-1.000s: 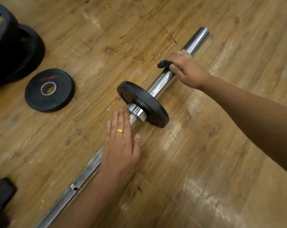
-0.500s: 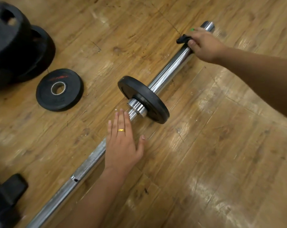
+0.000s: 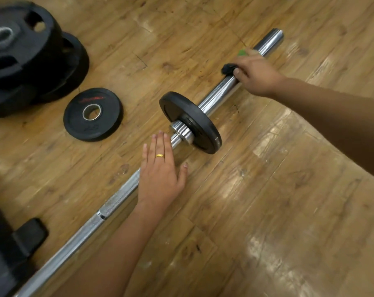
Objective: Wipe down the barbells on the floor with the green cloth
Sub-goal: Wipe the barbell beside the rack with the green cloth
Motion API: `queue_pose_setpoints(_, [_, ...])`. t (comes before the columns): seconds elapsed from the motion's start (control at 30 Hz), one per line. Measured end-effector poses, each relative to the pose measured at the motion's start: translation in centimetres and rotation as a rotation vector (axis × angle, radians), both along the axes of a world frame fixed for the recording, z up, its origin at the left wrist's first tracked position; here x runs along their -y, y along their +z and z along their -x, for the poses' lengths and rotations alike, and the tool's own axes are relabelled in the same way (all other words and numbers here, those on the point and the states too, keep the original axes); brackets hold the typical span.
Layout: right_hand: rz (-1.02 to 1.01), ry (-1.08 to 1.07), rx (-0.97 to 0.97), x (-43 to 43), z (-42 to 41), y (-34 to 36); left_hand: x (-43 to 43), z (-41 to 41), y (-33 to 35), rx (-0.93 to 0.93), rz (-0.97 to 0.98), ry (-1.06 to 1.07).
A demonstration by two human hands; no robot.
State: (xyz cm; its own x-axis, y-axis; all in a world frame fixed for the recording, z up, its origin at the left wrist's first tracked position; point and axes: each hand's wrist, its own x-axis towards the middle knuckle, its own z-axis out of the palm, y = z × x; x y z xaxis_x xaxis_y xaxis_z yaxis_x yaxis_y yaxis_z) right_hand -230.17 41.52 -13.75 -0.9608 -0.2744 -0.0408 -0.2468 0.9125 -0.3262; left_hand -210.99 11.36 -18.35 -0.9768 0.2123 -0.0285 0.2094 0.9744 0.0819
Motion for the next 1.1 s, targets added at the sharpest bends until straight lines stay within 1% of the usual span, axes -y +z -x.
queue_pose_setpoints(0.07, [-0.014,0.127,0.039,1.6,-0.8,-1.0,-0.5,0.1,0.7,0.054,-0.021,0.034])
queue_pose_setpoints(0.1, [-0.008,0.221,0.028,1.9,-0.8,-0.9,-0.8,0.3,1.0,0.073,-0.045,0.062])
queue_pose_setpoints(0.13, [-0.024,0.27,0.026,2.0,-0.4,-0.5,-1.0,0.5,1.1,0.088,-0.063,0.1])
queue_pose_setpoints(0.17, [-0.046,0.26,0.01,1.8,0.4,-0.5,-1.3,0.7,1.1,0.106,-0.062,0.136])
queue_pose_setpoints(0.23, [-0.019,0.128,0.007,0.8,1.9,-0.4,-1.5,1.1,0.9,0.125,-0.031,0.168])
queue_pose_setpoints(0.3, [0.026,0.0,0.033,0.3,3.0,-0.2,-1.3,1.0,1.0,0.111,0.018,0.158])
queue_pose_setpoints(0.33, [0.023,-0.009,0.043,0.6,3.0,-0.2,-1.0,1.2,1.1,0.115,0.025,0.152])
queue_pose_setpoints(0.43, [0.053,0.085,0.045,2.6,1.9,-0.4,-0.6,1.8,1.1,0.144,0.004,0.149])
queue_pose_setpoints(0.53, [0.078,0.09,0.014,3.3,1.2,-0.7,-0.4,2.3,1.1,0.143,0.023,0.144])
queue_pose_setpoints(0.63, [-0.009,0.08,-0.033,3.6,0.8,-0.4,0.0,2.7,1.2,0.148,0.044,0.138])
queue_pose_setpoints(0.77, [-0.131,0.179,-0.149,3.6,-1.3,-0.1,0.7,3.4,1.3,0.167,0.015,0.136])
queue_pose_setpoints(0.9, [-0.246,0.23,-0.322,3.4,-3.8,1.1,1.9,3.8,2.4,0.226,-0.001,0.053])
queue_pose_setpoints(1.0, [-0.278,0.18,-0.296,3.6,-6.7,2.3,3.1,3.9,3.6,0.287,0.063,-0.04])
queue_pose_setpoints(1.1, [-0.218,0.107,-0.19,3.8,-10.5,3.5,3.6,3.3,5.6,0.272,0.145,-0.129])
